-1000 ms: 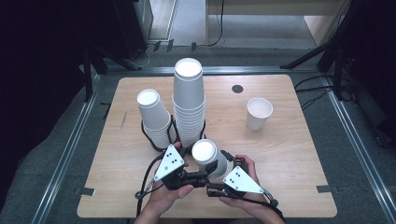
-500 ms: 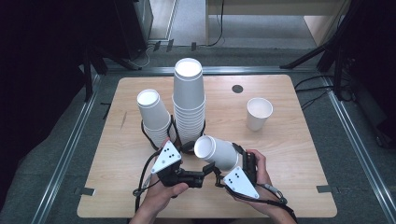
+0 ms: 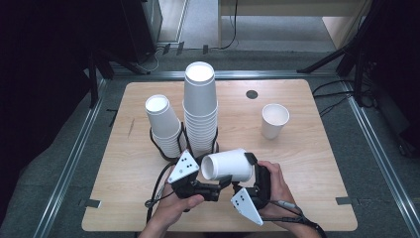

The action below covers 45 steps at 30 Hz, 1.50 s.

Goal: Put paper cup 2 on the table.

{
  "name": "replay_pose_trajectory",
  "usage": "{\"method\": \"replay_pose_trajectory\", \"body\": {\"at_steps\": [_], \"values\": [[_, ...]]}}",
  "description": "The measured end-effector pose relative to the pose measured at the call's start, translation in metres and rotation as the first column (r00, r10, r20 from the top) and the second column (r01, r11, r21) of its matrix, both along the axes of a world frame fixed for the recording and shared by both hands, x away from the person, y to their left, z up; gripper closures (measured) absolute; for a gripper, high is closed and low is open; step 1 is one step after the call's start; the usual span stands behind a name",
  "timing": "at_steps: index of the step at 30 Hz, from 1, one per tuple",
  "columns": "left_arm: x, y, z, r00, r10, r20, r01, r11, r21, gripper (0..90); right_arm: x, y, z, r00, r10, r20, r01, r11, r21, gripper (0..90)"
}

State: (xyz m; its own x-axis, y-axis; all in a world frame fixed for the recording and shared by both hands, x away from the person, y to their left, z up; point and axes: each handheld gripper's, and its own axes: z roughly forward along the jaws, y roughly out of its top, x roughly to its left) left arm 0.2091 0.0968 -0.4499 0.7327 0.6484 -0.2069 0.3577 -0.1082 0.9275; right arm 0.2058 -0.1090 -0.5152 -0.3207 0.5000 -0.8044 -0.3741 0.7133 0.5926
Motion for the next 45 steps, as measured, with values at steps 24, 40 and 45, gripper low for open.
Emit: {"method": "replay_pose_trajectory", "body": {"at_steps": [24, 40, 45], "values": [[0.001, 0.007, 0.0, 0.9987, -0.038, 0.033, 0.039, 0.9989, -0.028, 22.4, 0.003, -0.006, 0.002, 0.9987, 0.03, -0.042, -0.029, 0.999, 0.034, 0.0], [-0.006, 0.024, 0.008, 0.9716, 0.114, 0.208, -0.067, 0.973, -0.221, 22.3, 0.004, -0.022, 0.029, 0.944, 0.114, -0.31, 0.052, 0.876, 0.48, 0.0], [-0.007, 0.025, 0.006, 0.9514, 0.163, 0.261, -0.097, 0.9635, -0.25, 22.3, 0.003, -0.025, 0.041, 0.8984, 0.213, -0.384, 0.092, 0.764, 0.638, 0.0]]}}
